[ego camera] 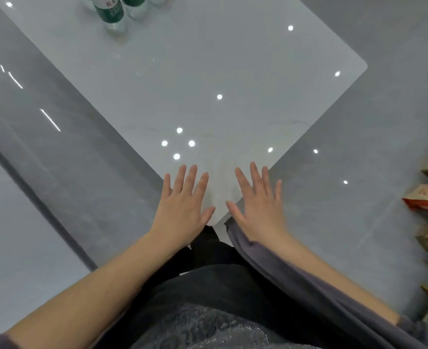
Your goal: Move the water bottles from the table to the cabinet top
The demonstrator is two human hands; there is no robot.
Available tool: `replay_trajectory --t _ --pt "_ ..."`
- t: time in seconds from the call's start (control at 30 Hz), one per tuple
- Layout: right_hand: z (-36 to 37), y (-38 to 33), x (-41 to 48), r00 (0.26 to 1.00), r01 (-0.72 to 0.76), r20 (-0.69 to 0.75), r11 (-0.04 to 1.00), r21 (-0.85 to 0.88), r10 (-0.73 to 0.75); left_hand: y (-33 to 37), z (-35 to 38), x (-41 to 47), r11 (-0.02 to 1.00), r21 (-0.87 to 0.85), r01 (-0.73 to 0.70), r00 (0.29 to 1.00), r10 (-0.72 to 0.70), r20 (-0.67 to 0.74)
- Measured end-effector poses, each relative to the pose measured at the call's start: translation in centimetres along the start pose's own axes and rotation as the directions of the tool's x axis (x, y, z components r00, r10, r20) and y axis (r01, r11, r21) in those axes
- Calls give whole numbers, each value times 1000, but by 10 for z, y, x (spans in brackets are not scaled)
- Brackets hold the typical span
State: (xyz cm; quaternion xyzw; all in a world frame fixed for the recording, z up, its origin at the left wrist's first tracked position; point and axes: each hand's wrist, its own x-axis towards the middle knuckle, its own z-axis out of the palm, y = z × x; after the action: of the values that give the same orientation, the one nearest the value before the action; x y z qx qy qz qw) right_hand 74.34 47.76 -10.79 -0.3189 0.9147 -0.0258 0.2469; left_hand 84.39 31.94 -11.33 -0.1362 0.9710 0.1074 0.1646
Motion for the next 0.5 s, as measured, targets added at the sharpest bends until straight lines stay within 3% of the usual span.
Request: replay_trajectory --t 0.23,0.5 --pt "-12 -45 40 998 -61 -5 998 19 61 -52 -11 31 997 -79 19 1000 -17 19" --pt "-7 -125 81 964 -262 -38 963 58 264 -145 -30 67 985 -54 -162 985 164 47"
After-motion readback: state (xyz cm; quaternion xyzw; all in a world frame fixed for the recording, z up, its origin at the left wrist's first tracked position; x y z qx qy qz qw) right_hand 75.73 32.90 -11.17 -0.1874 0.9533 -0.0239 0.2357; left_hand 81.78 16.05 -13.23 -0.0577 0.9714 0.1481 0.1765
